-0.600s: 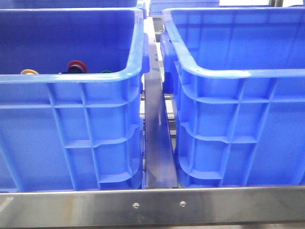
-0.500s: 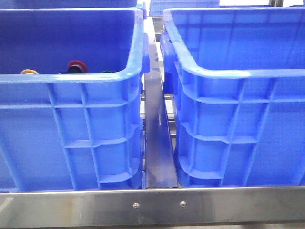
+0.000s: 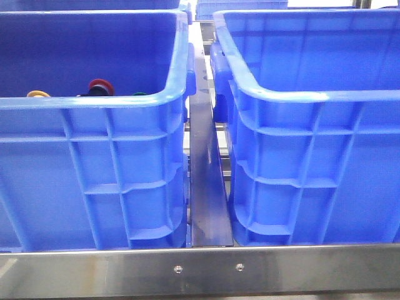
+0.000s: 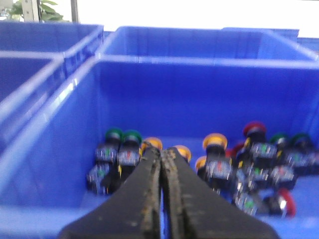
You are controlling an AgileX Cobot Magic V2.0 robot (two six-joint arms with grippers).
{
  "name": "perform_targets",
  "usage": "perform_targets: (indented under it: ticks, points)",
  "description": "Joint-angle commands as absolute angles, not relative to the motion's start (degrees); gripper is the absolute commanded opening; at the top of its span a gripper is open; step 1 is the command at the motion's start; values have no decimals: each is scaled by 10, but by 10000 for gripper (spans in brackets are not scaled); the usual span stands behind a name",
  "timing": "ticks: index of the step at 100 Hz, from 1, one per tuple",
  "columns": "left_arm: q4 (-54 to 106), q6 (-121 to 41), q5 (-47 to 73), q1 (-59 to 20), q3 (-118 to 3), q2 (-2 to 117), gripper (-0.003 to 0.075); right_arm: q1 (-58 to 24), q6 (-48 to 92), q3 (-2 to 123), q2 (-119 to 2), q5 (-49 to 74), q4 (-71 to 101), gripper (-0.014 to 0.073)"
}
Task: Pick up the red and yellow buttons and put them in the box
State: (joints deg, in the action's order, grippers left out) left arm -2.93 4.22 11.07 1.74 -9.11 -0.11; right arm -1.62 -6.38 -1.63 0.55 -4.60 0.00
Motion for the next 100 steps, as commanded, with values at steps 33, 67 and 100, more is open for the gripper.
perform_targets:
  ticks: [33, 67, 100]
  points:
    - [-23, 16, 307, 18, -404, 238, -19, -13, -62, -9, 21, -94, -7, -69]
    - [-18, 6, 386, 18, -527, 434, -19, -13, -62, -9, 21, -94, -7, -69]
    - [0, 6, 382, 18, -528, 516, -11, -13, -62, -9, 21, -94, -7, -69]
